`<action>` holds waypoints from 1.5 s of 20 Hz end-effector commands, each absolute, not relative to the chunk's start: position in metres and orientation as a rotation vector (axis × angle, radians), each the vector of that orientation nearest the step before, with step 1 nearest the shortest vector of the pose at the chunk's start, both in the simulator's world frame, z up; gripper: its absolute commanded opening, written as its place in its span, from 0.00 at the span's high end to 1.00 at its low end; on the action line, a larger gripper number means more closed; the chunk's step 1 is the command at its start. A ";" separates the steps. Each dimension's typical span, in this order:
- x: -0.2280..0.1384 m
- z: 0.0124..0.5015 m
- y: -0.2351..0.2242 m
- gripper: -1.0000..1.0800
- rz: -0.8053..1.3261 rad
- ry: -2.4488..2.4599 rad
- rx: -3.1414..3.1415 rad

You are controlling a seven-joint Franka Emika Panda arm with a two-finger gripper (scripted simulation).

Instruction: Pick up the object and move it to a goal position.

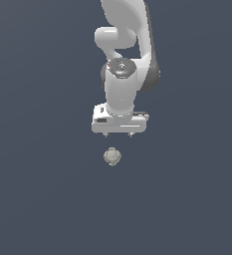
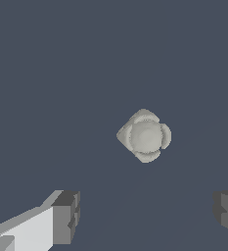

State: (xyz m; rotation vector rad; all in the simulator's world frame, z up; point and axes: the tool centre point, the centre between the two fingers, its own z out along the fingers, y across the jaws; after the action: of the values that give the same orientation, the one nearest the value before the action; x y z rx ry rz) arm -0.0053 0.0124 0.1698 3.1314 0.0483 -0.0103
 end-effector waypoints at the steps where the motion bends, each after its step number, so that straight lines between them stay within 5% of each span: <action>1: -0.005 0.170 0.012 0.04 -0.010 0.048 3.131; 30: 0.003 0.148 0.003 0.04 -0.030 -0.383 3.129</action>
State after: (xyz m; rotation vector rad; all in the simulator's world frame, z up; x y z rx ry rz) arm 0.0010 0.0041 0.1518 3.1350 -0.3273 -0.0309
